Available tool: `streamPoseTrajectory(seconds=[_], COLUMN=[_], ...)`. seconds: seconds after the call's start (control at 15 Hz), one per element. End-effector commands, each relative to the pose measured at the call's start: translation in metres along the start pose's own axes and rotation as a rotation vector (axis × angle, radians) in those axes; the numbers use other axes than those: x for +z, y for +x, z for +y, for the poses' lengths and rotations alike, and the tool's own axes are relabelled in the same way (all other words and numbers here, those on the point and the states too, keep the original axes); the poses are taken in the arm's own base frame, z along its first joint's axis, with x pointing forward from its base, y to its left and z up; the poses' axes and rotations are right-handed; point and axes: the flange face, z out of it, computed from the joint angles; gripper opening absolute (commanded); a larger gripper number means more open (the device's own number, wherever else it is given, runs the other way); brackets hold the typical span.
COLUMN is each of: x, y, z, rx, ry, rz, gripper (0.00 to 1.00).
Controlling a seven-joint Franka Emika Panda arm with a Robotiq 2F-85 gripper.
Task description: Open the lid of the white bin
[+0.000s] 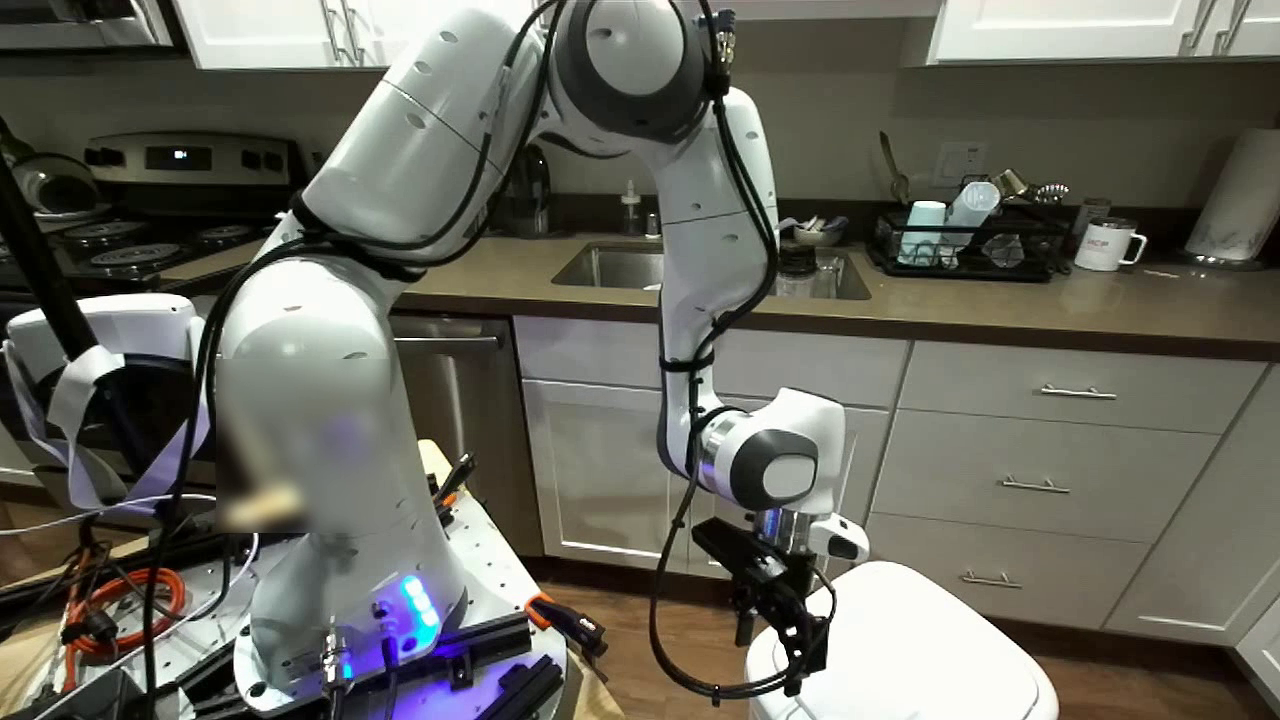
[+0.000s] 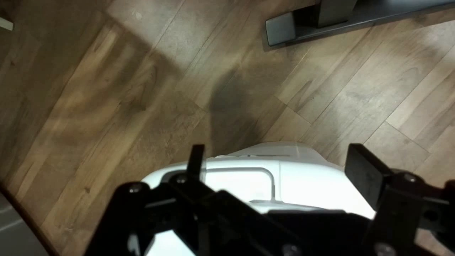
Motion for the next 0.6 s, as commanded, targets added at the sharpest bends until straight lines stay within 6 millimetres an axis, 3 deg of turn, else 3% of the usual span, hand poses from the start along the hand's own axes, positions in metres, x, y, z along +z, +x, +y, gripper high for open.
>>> streamPoseTrajectory(seconds=[0.0, 0.13, 0.2, 0.33, 0.53], x=[0.021, 0.031, 0.034, 0.040, 0.046], y=[-0.002, -0.005, -0.006, -0.007, -0.004], z=[0.001, 0.001, 0.002, 0.003, 0.006], rx=[0.031, 0.047, 0.054, 0.065, 0.069], ry=[0.059, 0.080, 0.090, 0.103, 0.119], rz=[0.013, 0.010, 0.008, 0.006, 0.008], gripper=[1.00, 0.89, 0.67, 0.62, 0.42])
